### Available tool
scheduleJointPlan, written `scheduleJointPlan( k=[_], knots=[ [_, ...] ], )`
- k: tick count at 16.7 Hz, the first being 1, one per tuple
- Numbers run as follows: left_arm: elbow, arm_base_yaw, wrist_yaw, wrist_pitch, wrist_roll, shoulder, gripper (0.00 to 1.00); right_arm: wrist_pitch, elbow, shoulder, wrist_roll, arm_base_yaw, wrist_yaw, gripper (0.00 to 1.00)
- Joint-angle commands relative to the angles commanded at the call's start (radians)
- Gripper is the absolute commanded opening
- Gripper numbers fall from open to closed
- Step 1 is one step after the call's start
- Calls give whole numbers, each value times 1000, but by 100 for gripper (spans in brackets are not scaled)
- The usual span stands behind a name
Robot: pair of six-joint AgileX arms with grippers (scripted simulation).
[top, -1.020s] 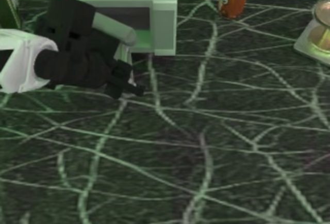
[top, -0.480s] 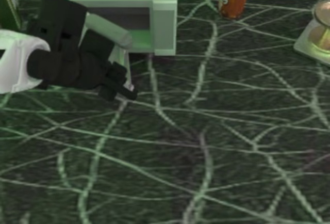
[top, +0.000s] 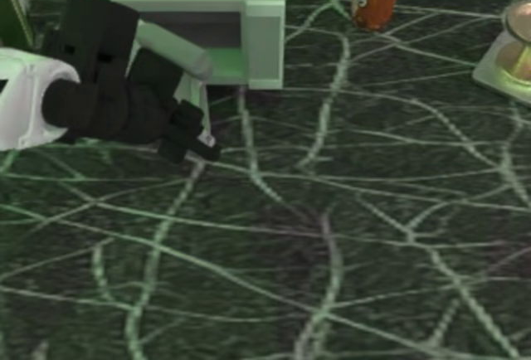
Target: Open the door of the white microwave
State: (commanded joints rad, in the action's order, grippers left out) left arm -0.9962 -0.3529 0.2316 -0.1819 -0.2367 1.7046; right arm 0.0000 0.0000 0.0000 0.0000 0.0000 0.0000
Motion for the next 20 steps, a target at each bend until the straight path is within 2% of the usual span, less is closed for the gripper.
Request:
scheduleJointPlan(
  k=[17, 20],
  knots=[
    [0, 0, 0, 0, 0, 0, 0, 0, 0, 0, 0, 0, 0, 100],
    [4, 0, 15, -5, -8, -1, 0, 0, 0, 0, 0, 0, 0, 100]
  ],
)
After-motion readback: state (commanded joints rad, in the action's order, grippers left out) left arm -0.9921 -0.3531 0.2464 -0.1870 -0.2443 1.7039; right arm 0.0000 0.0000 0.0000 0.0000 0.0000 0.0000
